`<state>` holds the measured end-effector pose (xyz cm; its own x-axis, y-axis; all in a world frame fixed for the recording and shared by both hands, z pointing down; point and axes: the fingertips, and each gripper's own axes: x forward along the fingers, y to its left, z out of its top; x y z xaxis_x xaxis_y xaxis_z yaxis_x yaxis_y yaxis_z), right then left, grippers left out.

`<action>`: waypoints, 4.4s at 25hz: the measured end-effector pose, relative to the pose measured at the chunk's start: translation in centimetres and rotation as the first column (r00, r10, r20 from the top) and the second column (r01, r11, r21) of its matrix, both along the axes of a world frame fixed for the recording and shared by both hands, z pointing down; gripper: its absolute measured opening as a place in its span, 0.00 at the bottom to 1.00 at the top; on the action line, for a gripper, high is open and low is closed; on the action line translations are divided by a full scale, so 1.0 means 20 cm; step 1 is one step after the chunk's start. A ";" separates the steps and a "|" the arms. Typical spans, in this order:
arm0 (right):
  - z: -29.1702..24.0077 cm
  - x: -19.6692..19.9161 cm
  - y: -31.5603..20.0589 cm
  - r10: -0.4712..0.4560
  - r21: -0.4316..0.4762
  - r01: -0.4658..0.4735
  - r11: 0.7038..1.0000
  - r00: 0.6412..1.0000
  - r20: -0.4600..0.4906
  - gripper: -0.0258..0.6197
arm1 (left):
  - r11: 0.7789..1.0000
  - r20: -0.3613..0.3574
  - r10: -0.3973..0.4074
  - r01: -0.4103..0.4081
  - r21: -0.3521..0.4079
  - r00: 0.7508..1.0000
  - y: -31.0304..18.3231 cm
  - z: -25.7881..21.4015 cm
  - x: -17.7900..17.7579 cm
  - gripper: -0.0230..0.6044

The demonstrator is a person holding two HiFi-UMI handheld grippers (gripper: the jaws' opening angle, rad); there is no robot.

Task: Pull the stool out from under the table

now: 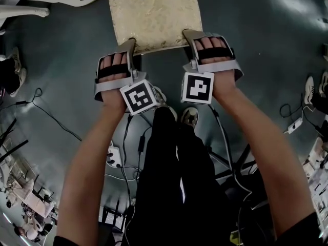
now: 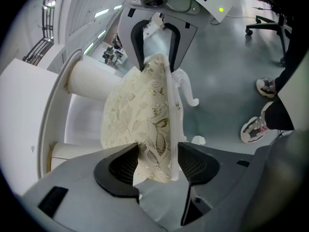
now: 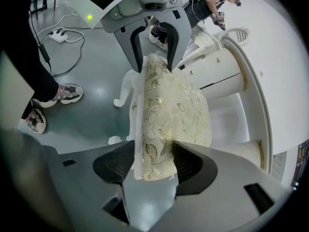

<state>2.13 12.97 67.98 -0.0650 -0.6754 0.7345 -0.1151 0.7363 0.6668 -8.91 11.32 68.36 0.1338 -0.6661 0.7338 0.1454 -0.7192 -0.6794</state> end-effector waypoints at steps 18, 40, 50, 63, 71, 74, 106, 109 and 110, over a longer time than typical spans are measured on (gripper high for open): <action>0.02 -0.04 0.22 0.024 -0.073 -0.022 0.997 1.000 0.018 0.43 | 0.998 0.012 -0.015 0.016 -0.067 1.000 0.23 0.05 -0.05 0.46; -0.82 0.12 0.50 0.360 -0.234 -0.286 0.929 0.843 0.399 0.05 | 0.924 -0.332 -0.372 0.315 -0.216 0.867 0.59 -0.70 0.07 0.05; -1.37 0.09 0.36 0.432 -0.220 -0.378 0.899 0.686 0.586 0.05 | 0.851 -0.515 -0.523 0.388 -0.354 0.679 0.45 -1.28 0.14 0.05; -2.31 0.02 0.02 0.433 -0.153 -0.536 0.830 0.446 0.783 0.05 | 0.919 -0.794 -0.392 0.229 -0.320 0.466 0.08 -2.24 0.21 0.05; -2.89 -0.07 -0.03 0.302 -0.054 -0.570 0.820 0.350 0.887 0.05 | 0.949 -0.912 -0.308 0.149 -0.276 0.272 -0.04 -2.83 0.18 0.04; -3.07 -0.03 -0.04 0.221 0.023 -0.566 0.824 0.360 0.906 0.05 | 0.961 -0.936 -0.265 0.147 -0.235 0.234 -0.05 -3.00 0.19 0.05; -3.51 0.18 0.12 -0.003 0.197 -0.482 0.854 0.374 0.927 0.05 | 0.984 -0.990 -0.071 0.170 -0.050 0.118 0.12 -3.50 0.44 0.05; -3.52 0.17 0.10 -0.007 0.202 -0.479 0.854 0.378 0.926 0.05 | 0.985 -0.990 -0.069 0.164 -0.049 0.121 0.11 -3.51 0.44 0.05; -3.52 0.16 0.10 -0.006 0.204 -0.476 0.856 0.385 0.923 0.05 | 0.985 -0.989 -0.078 0.163 -0.057 0.127 0.11 -3.51 0.44 0.05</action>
<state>5.37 14.97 -2.35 -0.2846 -0.9577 0.0417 -0.9221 0.2854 0.2613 -0.11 13.46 -1.75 0.6266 -0.7793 0.0070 -0.7633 -0.6155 -0.1963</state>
